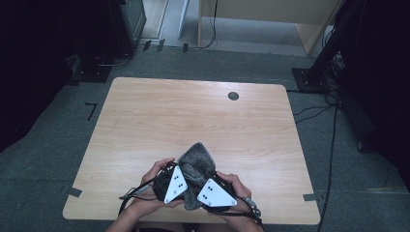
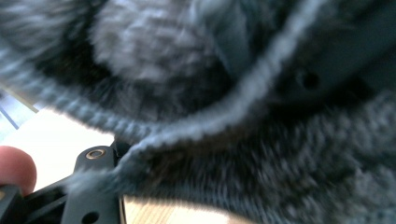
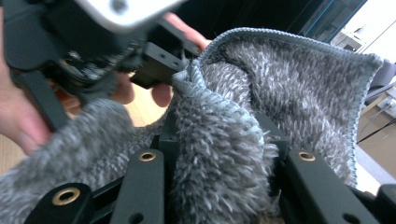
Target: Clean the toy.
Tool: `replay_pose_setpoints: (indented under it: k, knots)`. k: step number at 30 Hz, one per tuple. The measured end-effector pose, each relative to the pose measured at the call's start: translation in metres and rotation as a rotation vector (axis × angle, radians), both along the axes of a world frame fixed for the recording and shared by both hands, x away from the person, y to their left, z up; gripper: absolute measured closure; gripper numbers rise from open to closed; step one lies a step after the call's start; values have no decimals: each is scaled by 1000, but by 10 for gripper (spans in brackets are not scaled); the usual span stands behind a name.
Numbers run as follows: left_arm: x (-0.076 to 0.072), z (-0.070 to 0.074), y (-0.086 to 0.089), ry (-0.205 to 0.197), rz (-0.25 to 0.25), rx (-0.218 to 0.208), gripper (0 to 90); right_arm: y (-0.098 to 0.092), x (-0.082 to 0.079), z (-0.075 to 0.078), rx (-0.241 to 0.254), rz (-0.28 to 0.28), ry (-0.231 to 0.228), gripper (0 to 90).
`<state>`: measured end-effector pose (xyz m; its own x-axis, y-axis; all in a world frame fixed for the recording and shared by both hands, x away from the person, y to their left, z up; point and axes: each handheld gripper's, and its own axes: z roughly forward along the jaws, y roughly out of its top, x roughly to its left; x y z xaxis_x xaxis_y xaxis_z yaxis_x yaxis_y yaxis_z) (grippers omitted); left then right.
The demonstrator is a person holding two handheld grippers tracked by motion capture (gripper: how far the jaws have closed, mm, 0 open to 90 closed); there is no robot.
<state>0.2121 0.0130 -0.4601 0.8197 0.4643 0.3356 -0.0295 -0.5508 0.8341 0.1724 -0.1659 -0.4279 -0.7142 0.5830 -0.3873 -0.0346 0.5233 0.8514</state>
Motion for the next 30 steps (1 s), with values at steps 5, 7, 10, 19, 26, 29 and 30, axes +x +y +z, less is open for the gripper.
replay_pose_setpoints:
  k: [5, 7, 10, 19, 26, 29, 30]
  knots:
    - [4, 4, 9, 42, -31, -96, 342, -25, 8, 10, 144, -113, 15, 634]
    - [4, 6, 13, 49, -49, -142, 342, -36, 12, 12, 282, -112, 65, 635]
    - [2, 9, 16, 44, -68, -178, 342, -43, 16, 11, 382, -70, 126, 631]
    - [4, 20, 29, 77, -118, -314, 342, -59, 30, -1, 459, -159, 236, 635]
    - [3, 15, 24, 71, -127, -266, 342, -64, 26, 10, 577, -118, 246, 631]
    - [0, 17, 22, 72, -146, -271, 342, -57, 22, 14, 552, -80, 222, 627]
    - [0, 18, 23, 74, -147, -275, 342, -55, 23, 12, 535, -78, 223, 625]
